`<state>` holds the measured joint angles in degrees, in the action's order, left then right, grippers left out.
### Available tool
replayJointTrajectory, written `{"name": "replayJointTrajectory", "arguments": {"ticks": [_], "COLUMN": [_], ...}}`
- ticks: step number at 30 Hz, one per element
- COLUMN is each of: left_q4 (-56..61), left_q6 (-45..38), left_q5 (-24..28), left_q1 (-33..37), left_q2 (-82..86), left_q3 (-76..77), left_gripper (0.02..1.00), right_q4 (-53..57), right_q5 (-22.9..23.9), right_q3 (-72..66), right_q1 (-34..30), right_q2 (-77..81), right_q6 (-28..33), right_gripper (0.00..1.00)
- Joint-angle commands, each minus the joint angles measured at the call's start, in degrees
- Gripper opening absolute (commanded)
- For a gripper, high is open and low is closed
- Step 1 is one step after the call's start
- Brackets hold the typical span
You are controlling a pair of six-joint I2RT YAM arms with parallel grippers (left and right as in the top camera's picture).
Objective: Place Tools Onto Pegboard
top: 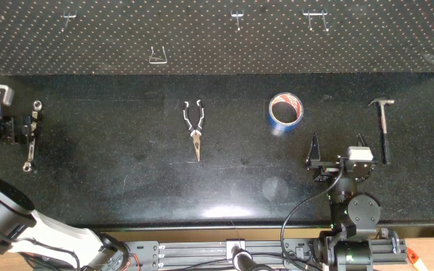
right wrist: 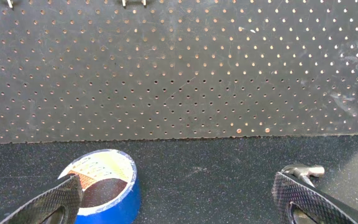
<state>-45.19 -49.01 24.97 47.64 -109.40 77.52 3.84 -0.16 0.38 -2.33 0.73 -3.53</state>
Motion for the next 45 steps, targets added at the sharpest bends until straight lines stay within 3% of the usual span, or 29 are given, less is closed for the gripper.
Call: {"name": "replayJointTrajectory", "arguments": {"ticks": [1,5,15,26,34,41,43,45], "left_q4": [5.09,5.86,8.15,7.80,7.72,7.08,7.08,7.02], "left_q6": [3.63,5.66,8.74,8.04,8.07,8.11,8.11,8.11], "left_q5": [-6.45,-6.93,-13.99,-14.29,-14.05,-14.05,-14.08,-14.08], "left_q1": [-1.49,-1.55,-1.55,-2.82,-4.94,-4.96,-4.96,-4.96], "left_q2": [-0.59,-0.59,-0.59,-0.59,-0.59,-0.59,-0.59,-0.59], "left_q3": [-6.54,-7.41,-7.41,-7.45,-7.48,-7.50,-7.50,-7.50], "left_gripper": [0.993,0.993,0.996,0.974,0.901,0.766,0.660,0.617], "right_q4": [0.31,0.31,0.31,0.31,0.31,0.31,0.31,0.31], "right_q5": [-0.35,-0.35,-0.35,-0.35,-0.35,-0.35,-0.35,-0.35], "right_q3": [-0.15,-0.15,-0.15,-0.15,-0.15,-0.15,-0.15,-0.15], "right_q1": [-0.26,-0.26,-0.26,-0.26,-0.26,-0.26,-0.26,-0.26], "right_q2": [-0.61,-0.61,-0.61,-0.61,-0.61,-0.61,-0.61,-0.61], "right_q6": [0.83,0.83,0.83,0.83,0.83,0.83,0.83,0.83], "right_gripper": [1.000,0.998,1.000,0.998,0.998,0.998,1.000,1.000]}}
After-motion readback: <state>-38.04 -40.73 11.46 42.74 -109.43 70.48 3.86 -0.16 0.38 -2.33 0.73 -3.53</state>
